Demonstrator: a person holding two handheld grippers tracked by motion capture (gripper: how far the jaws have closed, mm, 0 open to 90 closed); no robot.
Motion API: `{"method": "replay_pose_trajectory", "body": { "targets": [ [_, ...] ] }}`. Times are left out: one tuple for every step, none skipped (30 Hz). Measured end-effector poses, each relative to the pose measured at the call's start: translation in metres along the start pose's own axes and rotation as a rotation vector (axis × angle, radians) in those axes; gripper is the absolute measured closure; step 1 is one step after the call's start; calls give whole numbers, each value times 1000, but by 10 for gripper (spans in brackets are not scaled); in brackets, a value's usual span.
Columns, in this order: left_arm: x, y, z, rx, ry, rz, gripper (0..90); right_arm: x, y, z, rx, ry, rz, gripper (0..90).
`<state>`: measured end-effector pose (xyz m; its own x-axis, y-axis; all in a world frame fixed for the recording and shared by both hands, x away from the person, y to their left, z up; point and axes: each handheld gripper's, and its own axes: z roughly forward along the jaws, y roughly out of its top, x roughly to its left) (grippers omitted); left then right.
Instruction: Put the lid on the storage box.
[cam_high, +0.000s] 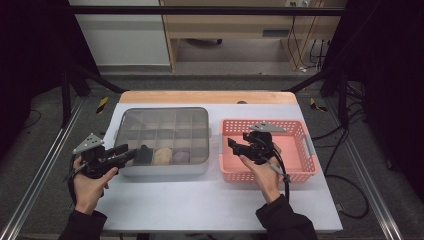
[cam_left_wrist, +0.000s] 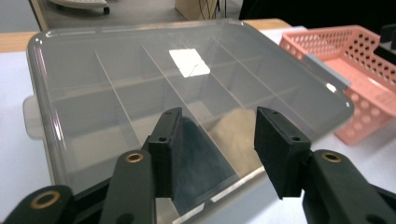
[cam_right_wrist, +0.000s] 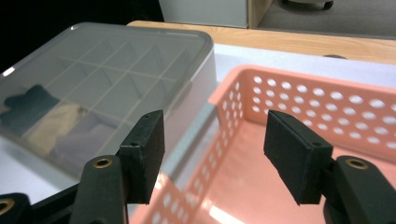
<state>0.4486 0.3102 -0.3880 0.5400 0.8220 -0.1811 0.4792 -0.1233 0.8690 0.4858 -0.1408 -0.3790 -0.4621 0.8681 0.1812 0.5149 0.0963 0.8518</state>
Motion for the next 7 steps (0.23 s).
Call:
{"method": "replay_pose_trajectory", "body": {
  "targets": [
    [-1,-2,-2,6,3,6,498,-2,-3,-4,0,-4,-6,367],
    [-2,-4,-3,8,8,9,487,-5,-5,-8,4,-11,-12,365],
    [-3,-6,-5,6,8,8,479,-6,-7,-13,6,-18,-18,361],
    [-4,-8,-8,8,4,12,476,-8,-10,-17,0,-18,-22,351],
    [-5,-10,-10,10,3,19,466,-11,-12,-21,-2,-15,-20,340],
    [-6,-11,-12,9,2,20,456,-13,-15,-24,0,-11,-16,323],
    [-7,-13,-14,10,-1,22,448,-15,-18,-28,1,-12,-16,309]
  ]
}}
